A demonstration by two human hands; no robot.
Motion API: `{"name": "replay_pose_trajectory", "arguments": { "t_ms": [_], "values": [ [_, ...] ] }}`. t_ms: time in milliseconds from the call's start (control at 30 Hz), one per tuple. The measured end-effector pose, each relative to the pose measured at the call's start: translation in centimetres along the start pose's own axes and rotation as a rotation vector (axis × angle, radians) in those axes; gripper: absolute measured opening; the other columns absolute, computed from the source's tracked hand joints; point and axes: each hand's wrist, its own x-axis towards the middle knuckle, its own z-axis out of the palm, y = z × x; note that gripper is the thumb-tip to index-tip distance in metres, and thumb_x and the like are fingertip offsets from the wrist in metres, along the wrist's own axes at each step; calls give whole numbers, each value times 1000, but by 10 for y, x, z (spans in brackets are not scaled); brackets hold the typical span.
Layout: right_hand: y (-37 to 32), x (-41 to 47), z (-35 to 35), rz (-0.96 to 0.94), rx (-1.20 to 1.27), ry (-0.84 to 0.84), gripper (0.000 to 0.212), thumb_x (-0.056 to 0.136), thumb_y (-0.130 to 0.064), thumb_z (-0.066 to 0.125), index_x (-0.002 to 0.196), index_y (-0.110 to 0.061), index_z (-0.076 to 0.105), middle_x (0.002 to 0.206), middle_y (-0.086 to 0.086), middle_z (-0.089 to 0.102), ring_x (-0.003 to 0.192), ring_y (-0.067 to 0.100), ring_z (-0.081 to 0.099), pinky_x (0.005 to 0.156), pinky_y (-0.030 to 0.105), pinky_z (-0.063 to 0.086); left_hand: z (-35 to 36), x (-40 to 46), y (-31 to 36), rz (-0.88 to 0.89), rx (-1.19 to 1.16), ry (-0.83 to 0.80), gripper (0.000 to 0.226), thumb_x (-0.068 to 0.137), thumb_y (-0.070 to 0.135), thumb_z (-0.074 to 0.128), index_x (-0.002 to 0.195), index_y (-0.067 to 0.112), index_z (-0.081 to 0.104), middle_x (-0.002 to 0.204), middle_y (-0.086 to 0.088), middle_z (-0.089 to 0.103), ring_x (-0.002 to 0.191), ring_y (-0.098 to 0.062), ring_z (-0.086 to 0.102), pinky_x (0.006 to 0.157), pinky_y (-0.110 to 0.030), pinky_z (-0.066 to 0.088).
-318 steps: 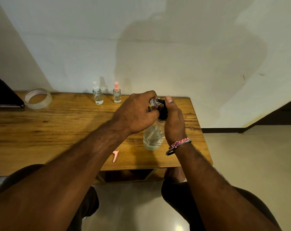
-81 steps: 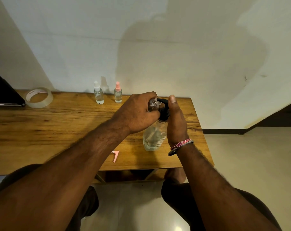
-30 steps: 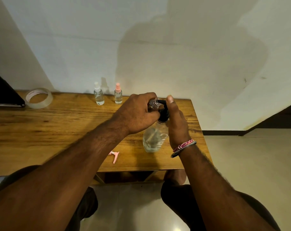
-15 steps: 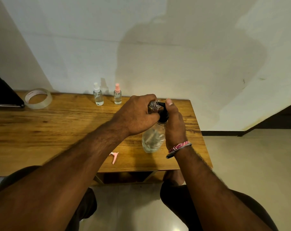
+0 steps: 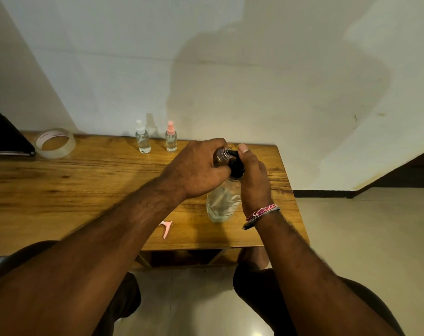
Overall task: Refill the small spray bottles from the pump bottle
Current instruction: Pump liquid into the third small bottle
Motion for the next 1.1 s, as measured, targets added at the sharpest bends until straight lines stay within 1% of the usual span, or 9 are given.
{"name": "replay_pose_trajectory", "arguments": {
  "t_ms": [67, 133, 267, 333, 467, 633, 800, 967, 1100],
  "values": [
    [-3, -2, 1, 3, -13, -21, 40, 89, -51, 49, 77, -28, 80, 80, -4, 77, 80, 3, 70, 71, 19, 53, 0, -1, 1, -2, -12, 10, 27, 84, 13, 74, 77, 33, 57, 70, 9, 64, 63, -11, 58, 57, -25, 41],
    [-4, -3, 0, 24, -8, -31, 39, 87, -55, 50, 76, -34, 81, 81, -7, 78, 82, 1, 71, 75, 22, 53, -1, -1, 3, -1, -19, 9, 24, 85, 13, 73, 78, 31, 58, 70, 8, 64, 63, -12, 59, 57, -25, 41],
    [-4, -3, -3, 50, -16, -75, 47, 79, -75, 53, 88, -39, 82, 98, 0, 80, 105, 18, 72, 104, 48, 51, -4, -1, 4, -4, -17, 3, 23, 86, 16, 72, 79, 32, 58, 71, 8, 65, 62, -10, 58, 56, -24, 40],
    [-4, -2, -3, 51, -3, -81, 49, 74, -78, 51, 87, -42, 82, 97, -3, 80, 107, 19, 72, 109, 53, 48, -4, -1, 4, -6, -20, 1, 22, 86, 15, 72, 80, 32, 59, 73, 7, 66, 64, -12, 60, 57, -25, 40],
    [-3, -2, -2, 40, 19, -88, 48, 76, -76, 55, 91, -39, 82, 102, 4, 79, 112, 27, 70, 109, 60, 45, -4, -1, 4, -6, -18, 5, 27, 86, 15, 72, 76, 34, 56, 70, 10, 63, 61, -8, 57, 55, -22, 39],
    [-2, -1, -2, 41, 28, -65, 46, 75, -74, 56, 89, -38, 82, 99, 5, 79, 110, 30, 70, 107, 63, 46, -2, 0, 4, 0, -17, 7, 29, 86, 15, 73, 75, 35, 55, 67, 11, 62, 57, -4, 55, 51, -13, 36],
    [-2, -1, -2, 61, 50, -71, 38, 71, -70, 59, 81, -42, 82, 89, -5, 79, 99, 18, 71, 107, 56, 49, -1, 1, 4, -1, -8, 8, 26, 86, 15, 73, 77, 33, 57, 70, 10, 64, 59, -5, 56, 53, -17, 38],
    [-1, 2, -5, 57, 59, -93, 35, 77, -64, 61, 82, -36, 82, 89, -1, 79, 96, 19, 71, 104, 56, 48, 0, 1, 2, -12, -9, 12, 30, 84, 14, 74, 76, 35, 56, 70, 10, 65, 61, -7, 59, 56, -23, 41],
    [1, 4, -6, 61, 57, -76, 36, 81, -61, 62, 84, -31, 82, 91, 2, 78, 96, 19, 70, 96, 49, 51, 0, 1, 0, -18, -7, 15, 28, 84, 14, 74, 77, 34, 57, 72, 9, 65, 63, -10, 60, 57, -26, 42]
  ]
}}
